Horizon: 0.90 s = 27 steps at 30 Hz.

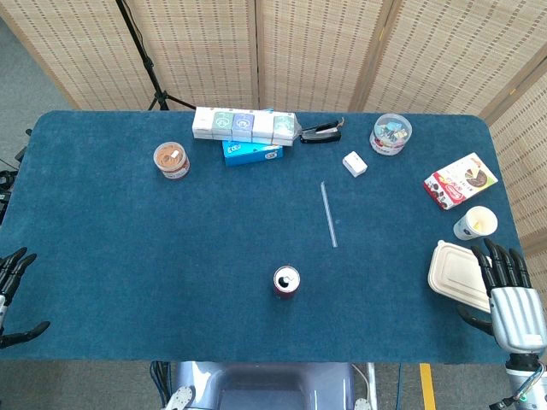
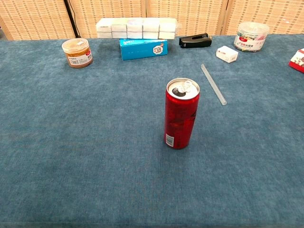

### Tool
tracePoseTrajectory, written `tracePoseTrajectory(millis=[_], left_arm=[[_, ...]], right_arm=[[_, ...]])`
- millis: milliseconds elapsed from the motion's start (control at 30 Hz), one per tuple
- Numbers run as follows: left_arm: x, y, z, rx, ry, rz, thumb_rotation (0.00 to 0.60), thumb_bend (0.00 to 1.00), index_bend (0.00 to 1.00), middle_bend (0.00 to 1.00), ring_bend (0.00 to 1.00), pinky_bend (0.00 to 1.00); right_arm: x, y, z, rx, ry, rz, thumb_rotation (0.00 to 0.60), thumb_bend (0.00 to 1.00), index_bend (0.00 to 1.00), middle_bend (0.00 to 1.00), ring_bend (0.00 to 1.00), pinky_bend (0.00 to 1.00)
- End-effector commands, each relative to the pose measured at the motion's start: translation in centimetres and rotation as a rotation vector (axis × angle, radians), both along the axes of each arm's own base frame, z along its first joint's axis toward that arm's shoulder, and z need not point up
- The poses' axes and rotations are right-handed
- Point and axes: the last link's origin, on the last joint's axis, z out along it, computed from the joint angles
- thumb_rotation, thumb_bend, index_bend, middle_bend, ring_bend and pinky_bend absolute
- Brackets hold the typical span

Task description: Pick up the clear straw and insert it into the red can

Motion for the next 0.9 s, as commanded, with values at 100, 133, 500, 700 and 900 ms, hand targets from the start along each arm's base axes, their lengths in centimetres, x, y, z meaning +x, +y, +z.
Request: tracePoseTrajectory(millis=[100,133,500,700,900], left_arm=[[0.0,0.0,0.0,-0.001,-0.001,0.001,0.600,0.08,0.00,0.00,0.00,0.00],[0.0,0.0,0.0,-0.002,-0.001,0.001,0.600,0.08,0.00,0.00,0.00,0.00],[-0.1,0.2,0.2,0.010,-0.010,0.011,0.600,0.08,0.00,0.00,0.00,0.00],[0.0,0.6,0.2,0.028,-0.017,0.013,0.600,0.08,0.00,0.00,0.00,0.00],[0.3,0.5,-0.2,0.034,-0.011,0.004,0.600,0.08,0.00,0.00,0.00,0.00]], right_arm=[[0.0,-0.1,-0.1,0.007,0.003,-0.003,0.600,0.00,0.00,0.00,0.00,0.00],[-0.1,-0.1,-0.2,0.009,0.004,-0.004,0.600,0.00,0.00,0.00,0.00,0.00],[-0.2,-1.5,0.3,0.011,0.011,0.002,0.600,0.00,0.00,0.00,0.00,0.00],[-0.4,-4.7,1.8,0.033,0.037,0.009,0.600,0.00,0.00,0.00,0.00,0.00],[0.7,-9.2,2.0,0.161,-0.092,0.026,0.600,0.00,0.00,0.00,0.00,0.00]])
